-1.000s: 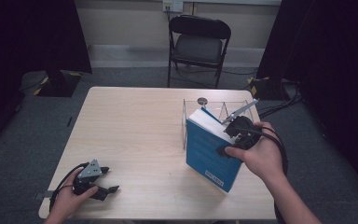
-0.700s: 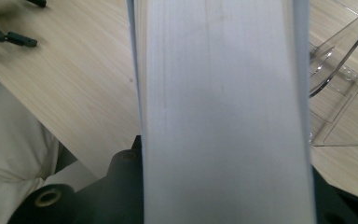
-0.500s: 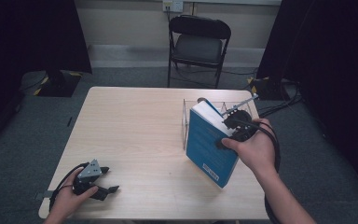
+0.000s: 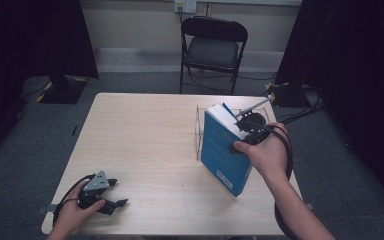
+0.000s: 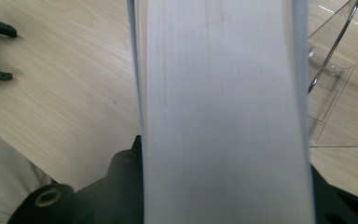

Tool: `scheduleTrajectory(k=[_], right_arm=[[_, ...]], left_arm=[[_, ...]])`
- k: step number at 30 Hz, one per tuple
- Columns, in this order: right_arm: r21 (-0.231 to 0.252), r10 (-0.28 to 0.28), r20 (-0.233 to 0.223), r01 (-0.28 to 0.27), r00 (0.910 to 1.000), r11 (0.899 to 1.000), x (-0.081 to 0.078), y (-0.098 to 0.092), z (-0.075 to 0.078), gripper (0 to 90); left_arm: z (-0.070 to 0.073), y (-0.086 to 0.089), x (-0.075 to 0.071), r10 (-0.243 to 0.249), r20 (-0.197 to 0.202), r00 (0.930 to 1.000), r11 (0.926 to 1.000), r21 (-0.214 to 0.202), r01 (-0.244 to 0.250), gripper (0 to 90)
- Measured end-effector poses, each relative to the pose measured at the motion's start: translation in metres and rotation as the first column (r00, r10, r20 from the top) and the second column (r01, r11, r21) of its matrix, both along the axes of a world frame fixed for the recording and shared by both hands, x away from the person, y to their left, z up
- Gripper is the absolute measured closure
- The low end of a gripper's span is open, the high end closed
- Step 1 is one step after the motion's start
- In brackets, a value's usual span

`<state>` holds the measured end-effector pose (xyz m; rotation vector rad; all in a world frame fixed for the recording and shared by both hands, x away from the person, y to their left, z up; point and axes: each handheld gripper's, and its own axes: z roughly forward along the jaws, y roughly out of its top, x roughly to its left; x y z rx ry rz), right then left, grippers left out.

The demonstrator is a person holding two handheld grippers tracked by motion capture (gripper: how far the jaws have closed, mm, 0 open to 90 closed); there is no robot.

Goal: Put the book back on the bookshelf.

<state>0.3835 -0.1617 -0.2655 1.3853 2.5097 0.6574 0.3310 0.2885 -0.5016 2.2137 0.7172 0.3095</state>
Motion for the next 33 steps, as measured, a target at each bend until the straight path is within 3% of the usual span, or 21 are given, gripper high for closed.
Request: scheduleTrajectory(k=[7,23,27,33], right_arm=[[0.006,-0.022,-0.006,0.022,0.9997,1.000,0.004,0.003,-0.002,61.9],[-0.005,-0.057,0.029,0.057,0.9979,0.998,0.017,0.014,0.002,61.9],[0.009,-0.077,0.018,0.077,0.9969,0.997,0.019,0.015,0.001,61.8],[-0.010,-0.082,0.016,0.083,0.9965,0.997,0.021,0.016,-0.001,61.9]], left_arm=[[0.000,0.000,0.000,0.001,0.000,1.0000,1.0000,0.000,-0.001,14.7],[0.000,0.000,0.000,-0.003,0.000,1.0000,1.0000,0.001,0.003,14.3],[0.000,0.000,0.000,-0.004,0.001,1.0000,1.0000,0.002,0.004,14.2],[0.000,0.000,0.000,-0.004,0.000,1.0000,1.0000,0.001,0.004,14.2]])
